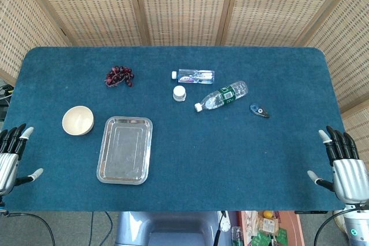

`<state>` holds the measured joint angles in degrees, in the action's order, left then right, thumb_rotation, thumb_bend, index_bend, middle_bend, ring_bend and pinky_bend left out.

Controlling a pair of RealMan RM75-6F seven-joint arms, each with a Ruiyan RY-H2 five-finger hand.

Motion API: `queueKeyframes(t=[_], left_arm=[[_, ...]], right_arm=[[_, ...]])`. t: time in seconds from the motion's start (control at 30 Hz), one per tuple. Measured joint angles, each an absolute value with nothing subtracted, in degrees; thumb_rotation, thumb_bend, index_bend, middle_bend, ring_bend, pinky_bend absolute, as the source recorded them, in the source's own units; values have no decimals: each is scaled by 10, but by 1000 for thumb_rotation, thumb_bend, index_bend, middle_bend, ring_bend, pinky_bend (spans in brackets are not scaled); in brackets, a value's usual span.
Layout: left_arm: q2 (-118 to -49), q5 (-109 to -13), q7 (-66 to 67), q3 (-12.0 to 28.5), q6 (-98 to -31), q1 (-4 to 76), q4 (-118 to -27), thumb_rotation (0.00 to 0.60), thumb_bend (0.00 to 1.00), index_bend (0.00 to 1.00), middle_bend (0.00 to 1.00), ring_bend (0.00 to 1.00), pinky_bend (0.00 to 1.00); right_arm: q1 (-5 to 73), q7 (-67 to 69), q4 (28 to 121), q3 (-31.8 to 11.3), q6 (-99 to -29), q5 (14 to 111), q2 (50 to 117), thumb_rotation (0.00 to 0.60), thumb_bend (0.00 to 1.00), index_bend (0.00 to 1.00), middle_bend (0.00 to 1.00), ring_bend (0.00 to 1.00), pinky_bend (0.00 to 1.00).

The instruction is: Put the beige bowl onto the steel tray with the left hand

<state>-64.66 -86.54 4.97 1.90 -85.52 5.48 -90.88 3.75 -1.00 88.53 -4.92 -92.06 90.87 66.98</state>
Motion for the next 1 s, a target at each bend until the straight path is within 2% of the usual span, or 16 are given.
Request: queueKeyframes(t=[0.4,0.47,0.57,0.63,0.7,0.83,1.0], left_arm=[[-654,-849,61,25,-834,64,-900,600,0,0,0,0,0],[-658,-845,60,29,-819,74,-889,600,0,27,0,0,0],[-666,-839,56,38,-786,97,-865,600,8,182,0,0,0],[-677,-835,50,44,-757,119,-838,600,46,373,0,0,0],[-690,-831,46,50,-731,139,-809,600,91,491,0,0,0],[-729,-817,48,63,-663,187,-734,600,155,571,0,0,0],[-785,-800,48,72,-614,228,-657,600,218,578,0,0,0]], right_arm=[[39,-11,887,-51,-918,907,670,600,0,12,0,0,0],[40,-15,889,-50,-916,906,671,600,0,12,0,0,0],[41,-23,890,-50,-912,906,672,600,0,12,0,0,0],[43,-28,890,-50,-907,904,673,600,0,12,0,0,0],[45,-30,892,-51,-900,899,674,600,0,12,0,0,0],[48,-30,893,-53,-890,889,674,600,0,12,0,0,0],[51,-25,890,-54,-882,883,674,600,0,12,0,0,0]])
